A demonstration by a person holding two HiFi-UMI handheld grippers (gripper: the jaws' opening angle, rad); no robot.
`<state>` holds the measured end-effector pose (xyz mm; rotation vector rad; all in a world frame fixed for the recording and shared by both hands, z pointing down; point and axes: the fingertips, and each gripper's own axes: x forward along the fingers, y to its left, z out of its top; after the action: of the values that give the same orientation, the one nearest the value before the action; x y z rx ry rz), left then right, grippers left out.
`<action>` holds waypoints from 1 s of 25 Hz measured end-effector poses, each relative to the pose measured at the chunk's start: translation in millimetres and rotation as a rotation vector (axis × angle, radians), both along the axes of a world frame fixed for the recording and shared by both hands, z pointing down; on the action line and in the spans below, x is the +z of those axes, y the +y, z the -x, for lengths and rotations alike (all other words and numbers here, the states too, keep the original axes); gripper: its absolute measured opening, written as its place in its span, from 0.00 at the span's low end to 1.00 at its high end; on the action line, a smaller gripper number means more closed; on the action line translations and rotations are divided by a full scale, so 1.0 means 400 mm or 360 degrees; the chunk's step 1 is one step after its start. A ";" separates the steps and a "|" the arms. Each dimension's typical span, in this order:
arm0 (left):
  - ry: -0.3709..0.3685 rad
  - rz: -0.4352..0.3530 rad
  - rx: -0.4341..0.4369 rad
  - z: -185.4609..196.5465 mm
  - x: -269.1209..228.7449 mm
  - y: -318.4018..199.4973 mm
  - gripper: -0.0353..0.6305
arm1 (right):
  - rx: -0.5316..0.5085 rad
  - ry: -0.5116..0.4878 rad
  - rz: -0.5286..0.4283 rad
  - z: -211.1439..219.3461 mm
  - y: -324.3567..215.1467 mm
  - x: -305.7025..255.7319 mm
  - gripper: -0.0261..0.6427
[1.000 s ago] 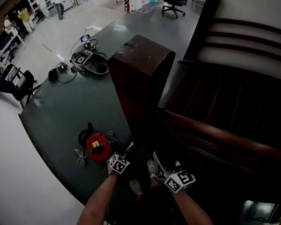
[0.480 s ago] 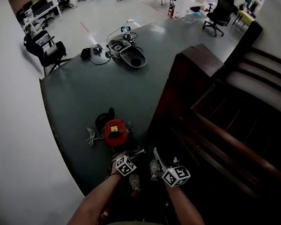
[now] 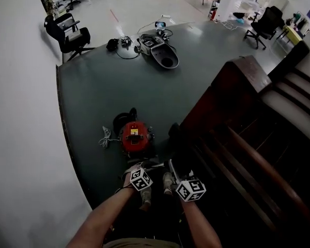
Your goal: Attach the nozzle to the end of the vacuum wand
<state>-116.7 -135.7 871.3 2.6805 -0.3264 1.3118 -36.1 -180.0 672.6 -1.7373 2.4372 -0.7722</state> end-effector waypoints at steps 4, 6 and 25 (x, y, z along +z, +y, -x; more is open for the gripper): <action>0.0000 -0.0009 0.0005 -0.009 -0.002 0.009 0.27 | -0.0028 0.0000 -0.0010 0.007 -0.002 -0.010 0.31; 0.0001 -0.0013 0.0015 -0.014 -0.003 0.014 0.27 | -0.0045 0.0023 -0.0018 0.014 0.002 -0.013 0.31; -0.0147 -0.0025 0.0000 -0.020 0.018 0.050 0.26 | -0.0124 0.0278 0.0042 0.042 0.032 0.007 0.31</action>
<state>-108.7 -115.8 878.5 2.6377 -0.3483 1.4419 -52.8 -167.2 675.5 -1.8003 2.6327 -0.6893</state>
